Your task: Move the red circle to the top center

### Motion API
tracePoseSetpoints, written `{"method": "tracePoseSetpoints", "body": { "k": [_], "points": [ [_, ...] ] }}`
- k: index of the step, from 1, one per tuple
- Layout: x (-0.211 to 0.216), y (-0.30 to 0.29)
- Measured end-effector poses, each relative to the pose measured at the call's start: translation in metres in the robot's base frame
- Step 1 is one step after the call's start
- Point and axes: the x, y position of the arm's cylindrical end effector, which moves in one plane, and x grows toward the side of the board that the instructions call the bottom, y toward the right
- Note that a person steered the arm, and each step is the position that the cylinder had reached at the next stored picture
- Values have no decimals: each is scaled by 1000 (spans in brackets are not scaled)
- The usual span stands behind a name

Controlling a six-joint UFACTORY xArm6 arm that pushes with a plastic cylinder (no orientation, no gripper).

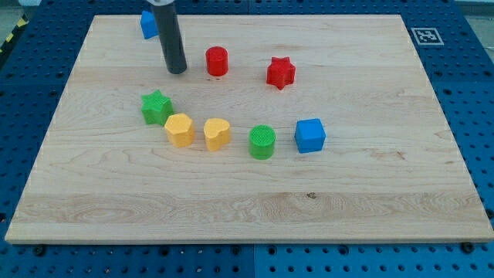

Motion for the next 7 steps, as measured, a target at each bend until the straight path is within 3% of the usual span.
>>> {"method": "tracePoseSetpoints", "body": {
  "k": [2, 5, 7],
  "points": [
    [0, 78],
    [-2, 91],
    [-31, 107]
  ]
}}
